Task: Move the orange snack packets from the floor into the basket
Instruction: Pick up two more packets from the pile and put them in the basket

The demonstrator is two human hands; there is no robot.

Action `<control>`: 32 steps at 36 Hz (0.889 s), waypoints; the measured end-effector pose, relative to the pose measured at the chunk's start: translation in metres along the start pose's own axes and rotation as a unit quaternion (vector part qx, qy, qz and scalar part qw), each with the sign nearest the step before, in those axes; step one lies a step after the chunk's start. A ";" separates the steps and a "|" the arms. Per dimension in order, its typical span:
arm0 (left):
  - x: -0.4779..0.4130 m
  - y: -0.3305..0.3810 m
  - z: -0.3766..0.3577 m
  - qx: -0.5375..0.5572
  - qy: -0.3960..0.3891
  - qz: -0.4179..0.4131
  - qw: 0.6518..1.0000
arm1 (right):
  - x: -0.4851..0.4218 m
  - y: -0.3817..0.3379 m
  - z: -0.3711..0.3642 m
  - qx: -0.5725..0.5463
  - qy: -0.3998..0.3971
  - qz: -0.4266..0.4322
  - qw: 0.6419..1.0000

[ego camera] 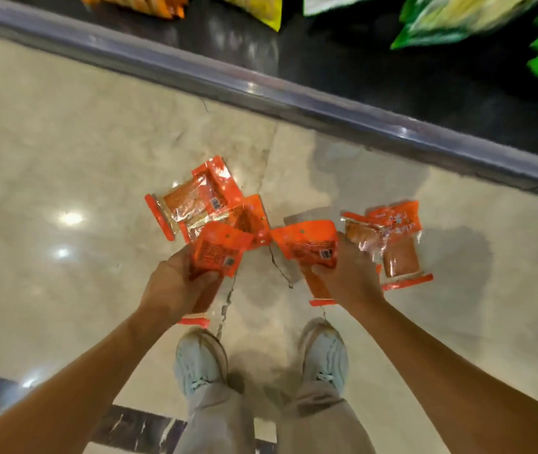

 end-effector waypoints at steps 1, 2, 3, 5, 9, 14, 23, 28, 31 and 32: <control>0.004 0.024 0.014 0.025 0.002 -0.007 1.000 | 0.014 -0.009 0.023 -0.010 0.008 0.007 1.000; 0.010 0.049 0.029 0.046 0.001 -0.013 0.999 | 0.029 -0.018 0.048 -0.017 0.016 0.013 1.000; 0.016 0.075 0.047 0.059 -0.002 -0.017 0.998 | 0.046 -0.027 0.075 -0.023 0.028 0.021 0.999; 0.035 0.138 0.083 0.063 -0.014 -0.029 0.997 | 0.085 -0.044 0.134 -0.043 0.049 0.037 0.997; 0.091 0.281 0.177 0.022 0.043 -0.091 0.995 | 0.180 -0.072 0.264 -0.098 0.085 0.058 0.990; 0.185 0.440 0.285 0.018 0.086 -0.155 0.984 | 0.313 -0.085 0.429 -0.125 0.164 0.067 0.976; 0.333 0.696 0.398 0.009 0.090 -0.352 0.932 | 0.546 -0.047 0.630 -0.255 0.226 0.091 0.936; 0.401 0.801 0.403 -0.081 0.096 -0.474 0.871 | 0.666 0.012 0.693 -0.230 0.377 0.051 0.896; 0.445 0.856 0.381 -0.160 0.078 -0.545 0.819 | 0.719 0.061 0.706 -0.249 0.425 0.013 0.870; 0.461 0.872 0.371 -0.168 0.067 -0.571 0.801 | 0.736 0.077 0.707 -0.250 0.437 0.002 0.864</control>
Point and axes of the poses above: each hand's wrist, its own x-axis away from the middle knuckle, its own z-axis out of the back of the hand, y = z × x, the point moved 9 cm from there along -x, towards the middle knuckle, and after that the axes turned 14 degrees about -z, right-handed, at the moved point
